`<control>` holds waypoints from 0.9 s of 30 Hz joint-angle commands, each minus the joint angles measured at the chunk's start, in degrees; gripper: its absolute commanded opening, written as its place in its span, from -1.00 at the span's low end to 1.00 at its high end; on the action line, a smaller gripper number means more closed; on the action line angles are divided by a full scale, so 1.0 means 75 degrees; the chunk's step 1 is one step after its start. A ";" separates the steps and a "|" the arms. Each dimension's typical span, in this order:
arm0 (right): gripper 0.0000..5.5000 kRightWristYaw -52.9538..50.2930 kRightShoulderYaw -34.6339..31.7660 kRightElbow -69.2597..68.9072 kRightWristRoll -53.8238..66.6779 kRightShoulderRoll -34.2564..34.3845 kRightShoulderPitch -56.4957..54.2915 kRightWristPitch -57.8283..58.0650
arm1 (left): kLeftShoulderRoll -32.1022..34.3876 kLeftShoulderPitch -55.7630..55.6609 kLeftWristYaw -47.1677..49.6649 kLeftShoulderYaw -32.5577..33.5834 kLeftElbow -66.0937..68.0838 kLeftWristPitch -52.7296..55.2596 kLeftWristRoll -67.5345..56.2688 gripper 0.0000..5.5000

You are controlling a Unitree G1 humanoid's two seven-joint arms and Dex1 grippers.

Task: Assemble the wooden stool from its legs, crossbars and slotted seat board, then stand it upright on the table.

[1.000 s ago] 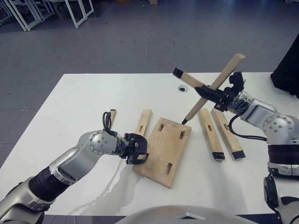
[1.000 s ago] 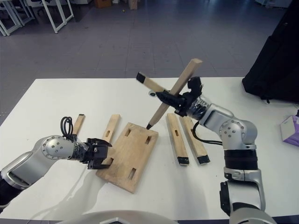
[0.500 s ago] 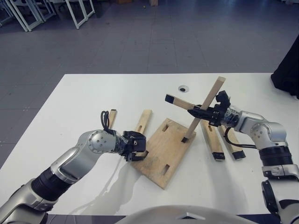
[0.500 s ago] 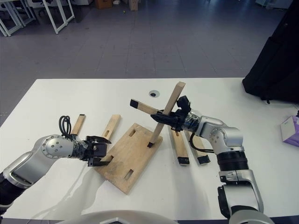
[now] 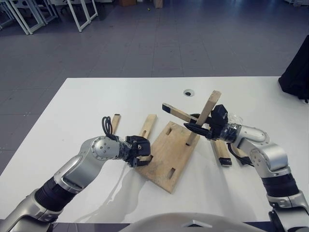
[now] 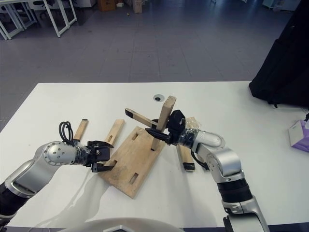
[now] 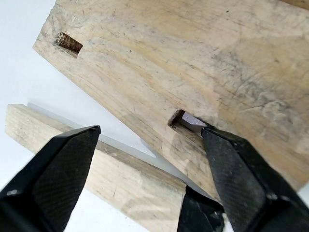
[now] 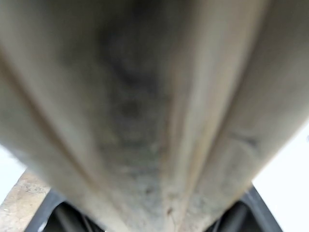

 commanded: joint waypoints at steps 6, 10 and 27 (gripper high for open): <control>-0.26 0.0925 0.0320 0.4115 -0.0113 0.0046 -0.0021 0.0763 | -0.0047 0.0102 -0.0188 -0.0261 0.0258 0.0094 0.0153 0.41; -0.26 0.1102 0.0432 0.3749 -0.0097 0.0011 -0.0265 0.0608 | -0.0118 0.0104 -0.0147 -0.0313 0.0234 0.0122 0.0197 0.41; 0.62 0.1571 -0.0464 0.1032 -0.0567 -0.2397 -0.1070 0.1518 | -0.0063 0.0326 0.0086 -0.0091 0.0324 0.0289 0.0381 0.41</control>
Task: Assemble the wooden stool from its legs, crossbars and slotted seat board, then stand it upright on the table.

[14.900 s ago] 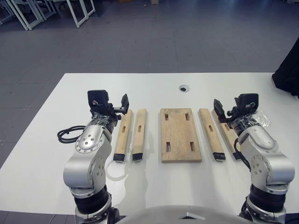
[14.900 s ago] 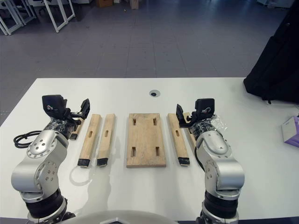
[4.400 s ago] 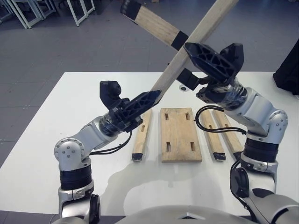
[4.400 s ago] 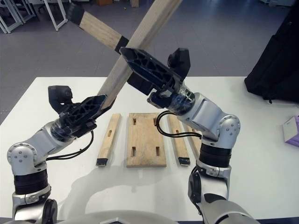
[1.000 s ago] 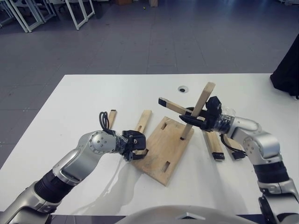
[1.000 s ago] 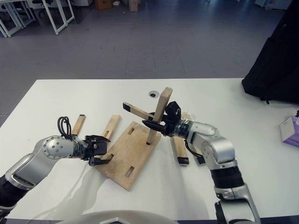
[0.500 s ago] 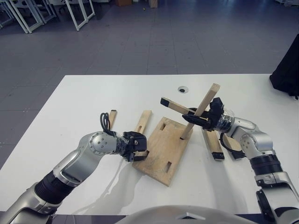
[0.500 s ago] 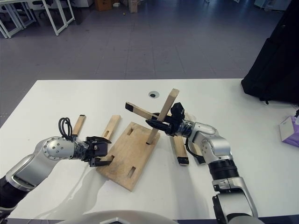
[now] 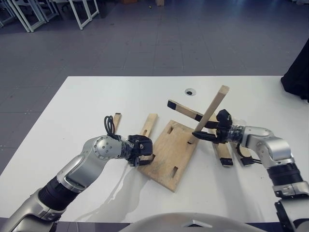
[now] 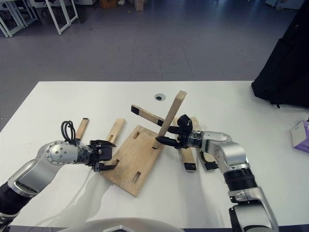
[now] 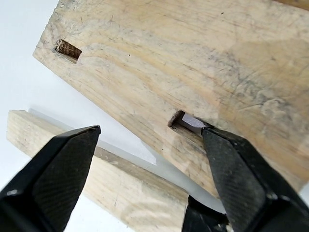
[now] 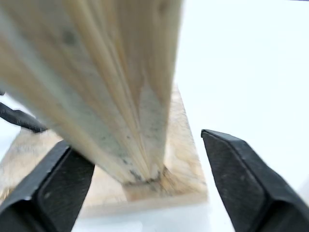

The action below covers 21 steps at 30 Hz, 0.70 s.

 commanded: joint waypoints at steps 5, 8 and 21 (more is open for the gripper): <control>0.59 -0.0176 -0.0846 -0.0308 -0.0717 -0.1619 -0.1614 0.0473 | 0.0077 0.0522 0.0175 -0.0012 0.0189 0.0438 0.0274 0.41; 0.39 -0.2590 -0.2066 -0.0315 -0.0292 -0.0145 -0.2960 0.0950 | 0.0007 0.0484 0.0207 -0.0031 0.0209 0.0503 0.0296 0.41; 0.32 -0.7387 -0.2451 -0.3579 0.1804 0.3914 -0.0294 0.3112 | 0.0040 0.0548 0.0216 0.0013 0.0044 0.0701 0.0252 0.41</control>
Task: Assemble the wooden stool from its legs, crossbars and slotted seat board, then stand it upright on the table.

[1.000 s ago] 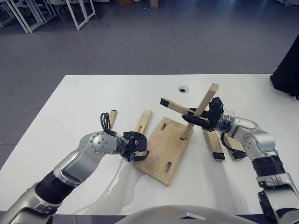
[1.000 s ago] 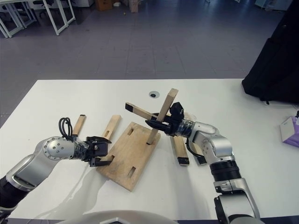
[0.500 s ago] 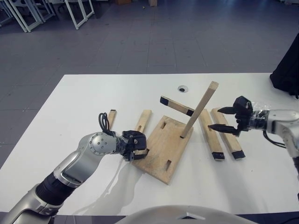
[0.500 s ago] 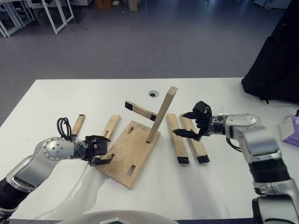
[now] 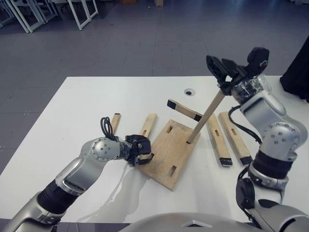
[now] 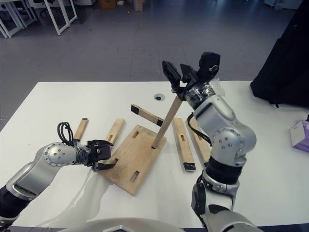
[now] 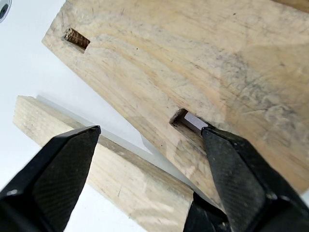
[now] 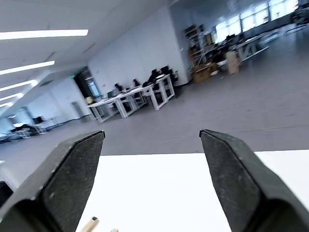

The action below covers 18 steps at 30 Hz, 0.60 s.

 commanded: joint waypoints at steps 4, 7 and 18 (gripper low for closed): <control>0.32 -0.0436 -0.0328 0.0486 0.0163 -0.0051 -0.0254 0.0157 | 0.0028 0.0320 0.0051 -0.0189 0.0179 0.0357 0.0181 0.41; 0.32 -0.0602 -0.1272 0.0705 0.0543 -0.0698 -0.1434 -0.0121 | -0.0028 0.0383 0.0127 -0.0190 0.0105 0.0446 0.0152 0.41; 0.95 0.1344 0.0233 -0.0146 -0.1399 -0.3675 0.4692 -0.0066 | -0.0022 -0.0280 0.0057 0.1447 -0.1744 0.2282 -0.1127 0.41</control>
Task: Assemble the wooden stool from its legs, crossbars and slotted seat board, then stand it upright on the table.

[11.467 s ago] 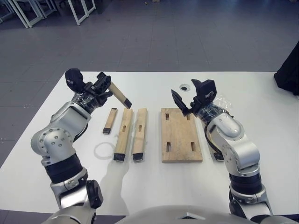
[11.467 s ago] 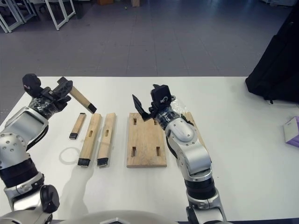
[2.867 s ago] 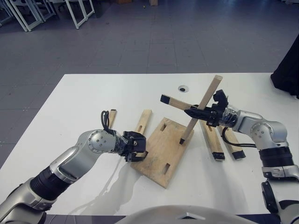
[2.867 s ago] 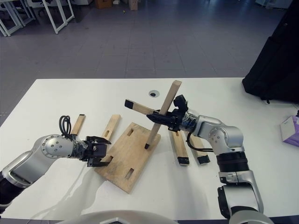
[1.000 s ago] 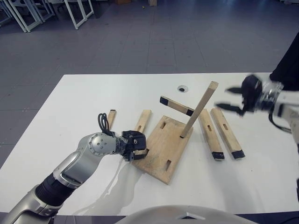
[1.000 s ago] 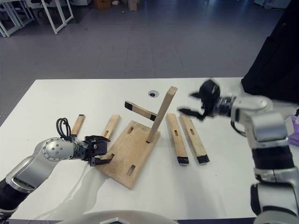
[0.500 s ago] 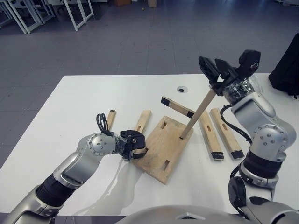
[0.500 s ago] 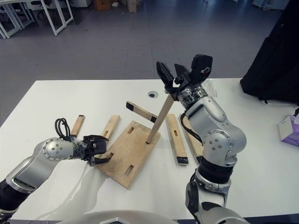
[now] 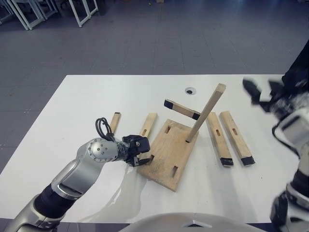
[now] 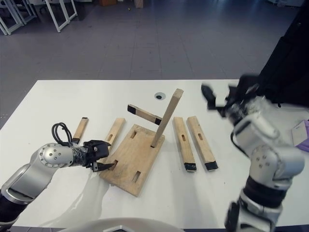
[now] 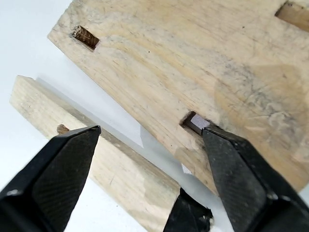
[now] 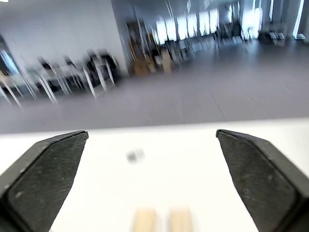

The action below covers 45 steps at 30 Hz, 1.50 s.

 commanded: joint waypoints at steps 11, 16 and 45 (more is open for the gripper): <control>0.70 0.2472 0.1635 0.1903 -0.2075 -0.0899 0.2919 -0.1747 | 0.1198 0.0447 0.0265 0.1061 -0.0088 0.0123 -0.0159 0.41; 0.37 0.2375 0.1700 0.1955 -0.2136 -0.0619 0.2737 -0.1764 | 0.1185 0.0936 0.0206 0.0566 -0.0313 -0.0057 -0.0144 0.41; -0.26 0.3256 -0.0570 0.1366 0.0489 -0.0449 -0.0521 -0.0761 | -0.0531 0.0068 -0.0299 0.0733 -0.1091 0.0734 -0.0632 0.41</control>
